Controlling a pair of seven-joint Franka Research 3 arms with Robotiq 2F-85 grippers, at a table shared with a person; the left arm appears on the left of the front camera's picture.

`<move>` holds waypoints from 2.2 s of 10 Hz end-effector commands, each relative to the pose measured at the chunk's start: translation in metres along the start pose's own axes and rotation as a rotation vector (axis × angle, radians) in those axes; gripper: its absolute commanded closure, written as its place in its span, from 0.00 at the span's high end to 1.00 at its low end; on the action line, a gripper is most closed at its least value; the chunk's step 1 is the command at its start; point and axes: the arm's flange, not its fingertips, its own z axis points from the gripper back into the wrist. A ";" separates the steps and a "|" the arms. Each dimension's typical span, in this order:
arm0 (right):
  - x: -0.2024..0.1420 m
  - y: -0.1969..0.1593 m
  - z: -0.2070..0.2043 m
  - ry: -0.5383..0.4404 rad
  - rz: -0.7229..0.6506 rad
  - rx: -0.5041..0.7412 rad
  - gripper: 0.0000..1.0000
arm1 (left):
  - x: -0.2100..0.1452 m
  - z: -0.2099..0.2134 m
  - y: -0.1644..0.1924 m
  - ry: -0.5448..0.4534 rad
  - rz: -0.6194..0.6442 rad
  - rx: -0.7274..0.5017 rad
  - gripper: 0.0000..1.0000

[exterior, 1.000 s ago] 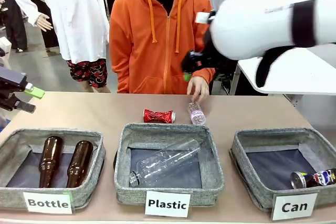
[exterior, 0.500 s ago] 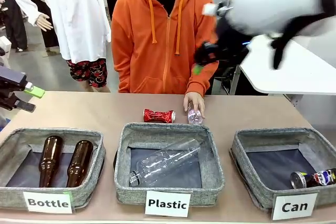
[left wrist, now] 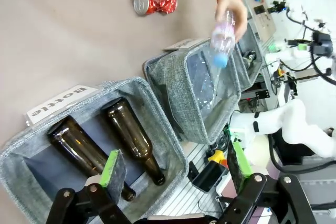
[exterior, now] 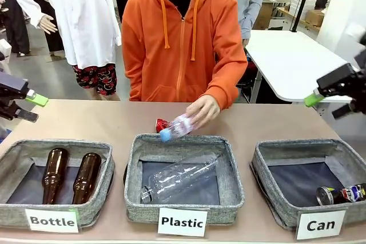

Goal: Sort the can waste into the basket.
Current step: Pick up the can waste from the table and place it in the right Fabric basket.

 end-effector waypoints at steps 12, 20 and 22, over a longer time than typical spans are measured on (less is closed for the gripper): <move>0.108 0.094 -0.063 0.084 0.162 -0.135 1.00 | 0.000 0.002 -0.002 0.013 0.010 0.000 1.00; 0.126 0.124 -0.090 0.017 0.276 -0.228 1.00 | 0.000 0.002 -0.002 0.013 0.010 0.000 1.00; 0.161 0.190 -0.138 0.084 0.403 -0.289 1.00 | 0.000 0.002 -0.002 0.013 0.010 0.000 1.00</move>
